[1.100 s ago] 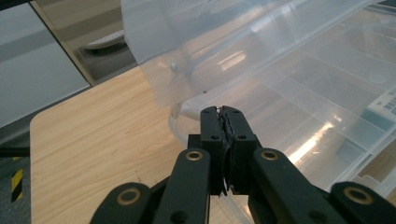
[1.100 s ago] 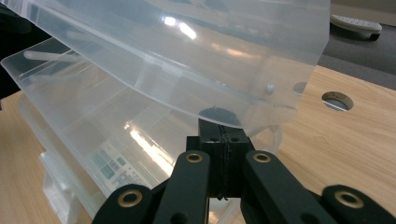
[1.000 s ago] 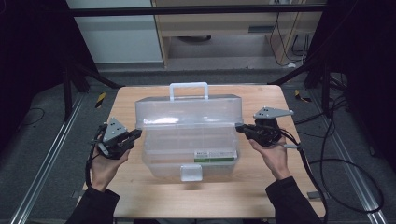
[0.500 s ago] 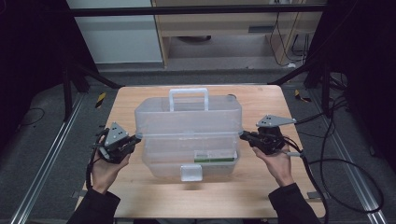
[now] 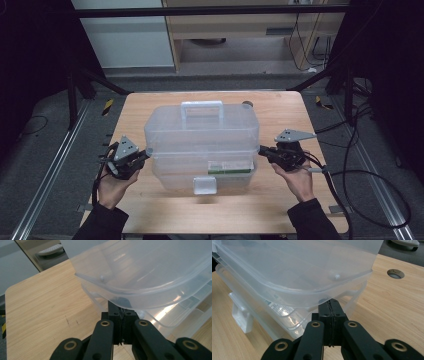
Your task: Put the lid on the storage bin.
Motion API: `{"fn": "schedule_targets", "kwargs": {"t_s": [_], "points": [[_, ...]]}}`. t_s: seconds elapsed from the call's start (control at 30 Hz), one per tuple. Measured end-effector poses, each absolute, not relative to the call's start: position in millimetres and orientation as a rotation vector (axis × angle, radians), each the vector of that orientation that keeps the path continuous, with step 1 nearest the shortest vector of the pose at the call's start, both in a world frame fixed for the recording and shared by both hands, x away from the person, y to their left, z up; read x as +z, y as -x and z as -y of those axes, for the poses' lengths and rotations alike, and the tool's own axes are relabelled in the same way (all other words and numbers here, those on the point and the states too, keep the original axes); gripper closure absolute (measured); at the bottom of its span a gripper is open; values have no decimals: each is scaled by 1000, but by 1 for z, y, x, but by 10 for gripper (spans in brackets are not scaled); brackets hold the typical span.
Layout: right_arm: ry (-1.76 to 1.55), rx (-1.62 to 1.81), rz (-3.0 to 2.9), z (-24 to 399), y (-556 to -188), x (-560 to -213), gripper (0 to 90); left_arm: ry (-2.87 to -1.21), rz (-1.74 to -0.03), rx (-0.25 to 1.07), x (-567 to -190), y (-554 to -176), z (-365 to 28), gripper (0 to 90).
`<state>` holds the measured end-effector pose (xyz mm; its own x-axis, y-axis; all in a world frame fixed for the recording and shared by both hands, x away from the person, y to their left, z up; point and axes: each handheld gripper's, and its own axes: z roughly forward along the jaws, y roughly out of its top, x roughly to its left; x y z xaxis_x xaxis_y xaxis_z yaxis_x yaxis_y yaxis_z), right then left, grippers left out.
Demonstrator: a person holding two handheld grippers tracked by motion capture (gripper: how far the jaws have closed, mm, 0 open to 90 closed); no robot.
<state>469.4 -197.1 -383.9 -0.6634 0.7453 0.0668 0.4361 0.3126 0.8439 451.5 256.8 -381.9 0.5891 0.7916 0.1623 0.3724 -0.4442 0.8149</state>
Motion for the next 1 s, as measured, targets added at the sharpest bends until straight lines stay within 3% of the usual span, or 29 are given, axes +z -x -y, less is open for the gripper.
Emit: {"fn": "schedule_targets", "kwargs": {"t_s": [1.0], "points": [[-1065, 1151, -2323, 194, -465, -401, 900, -2138, -933, 676, -403, -447, -258, 876]]}}
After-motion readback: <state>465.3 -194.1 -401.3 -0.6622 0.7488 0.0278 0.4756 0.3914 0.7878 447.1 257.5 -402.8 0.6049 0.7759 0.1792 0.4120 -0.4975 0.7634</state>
